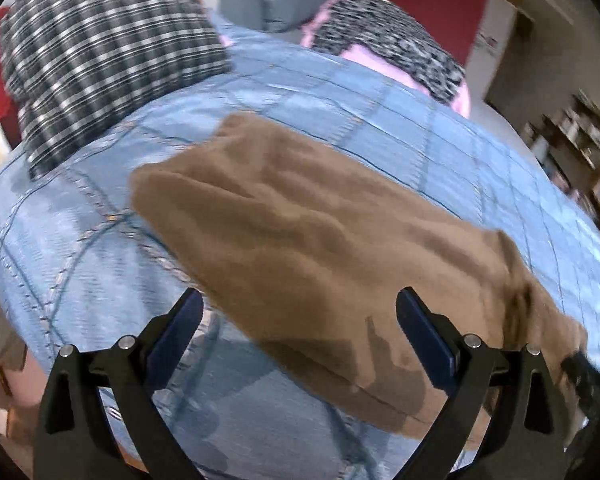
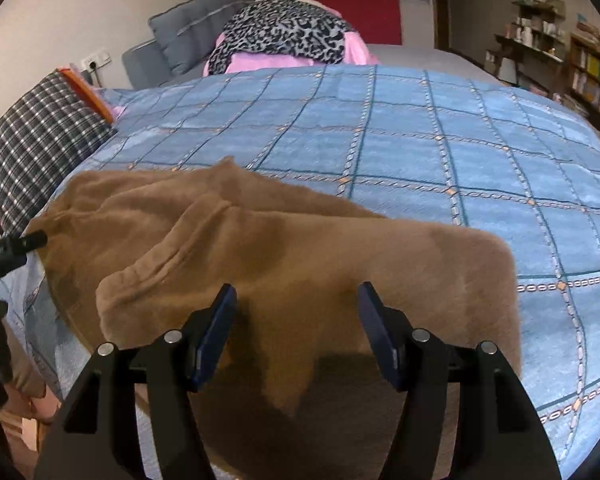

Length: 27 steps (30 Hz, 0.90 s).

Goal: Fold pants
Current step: 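Grasp the edge of the brown bundle with the left gripper and lift it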

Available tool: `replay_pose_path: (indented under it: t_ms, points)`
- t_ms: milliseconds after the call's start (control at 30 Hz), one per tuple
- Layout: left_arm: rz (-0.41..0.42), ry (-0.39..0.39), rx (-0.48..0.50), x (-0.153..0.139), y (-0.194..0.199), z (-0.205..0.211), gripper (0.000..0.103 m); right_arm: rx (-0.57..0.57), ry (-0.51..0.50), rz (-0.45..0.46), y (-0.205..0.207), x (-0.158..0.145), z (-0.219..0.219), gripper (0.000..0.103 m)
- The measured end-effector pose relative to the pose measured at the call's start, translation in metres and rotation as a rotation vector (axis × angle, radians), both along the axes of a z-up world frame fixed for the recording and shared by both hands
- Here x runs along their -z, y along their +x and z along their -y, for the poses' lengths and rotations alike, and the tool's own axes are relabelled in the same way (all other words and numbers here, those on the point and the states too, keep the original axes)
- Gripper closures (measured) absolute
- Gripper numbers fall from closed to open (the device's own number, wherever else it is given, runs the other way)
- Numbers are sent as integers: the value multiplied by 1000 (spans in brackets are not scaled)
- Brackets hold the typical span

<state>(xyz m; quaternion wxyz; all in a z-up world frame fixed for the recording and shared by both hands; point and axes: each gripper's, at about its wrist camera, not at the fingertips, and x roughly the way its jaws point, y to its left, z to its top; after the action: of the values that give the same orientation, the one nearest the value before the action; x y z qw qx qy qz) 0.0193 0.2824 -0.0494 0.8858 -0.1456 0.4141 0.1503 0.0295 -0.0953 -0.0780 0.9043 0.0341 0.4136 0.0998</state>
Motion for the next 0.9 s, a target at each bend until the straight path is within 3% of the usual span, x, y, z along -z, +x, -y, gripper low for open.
replay_pose_path:
  t_ms: [433, 900]
  points:
    - [47, -174, -192, 20, 0, -88, 5, -81, -38, 17, -12, 0, -29, 40]
    - [118, -354, -224, 47, 34, -132, 3, -103, -41, 16, -14, 0, -38, 40]
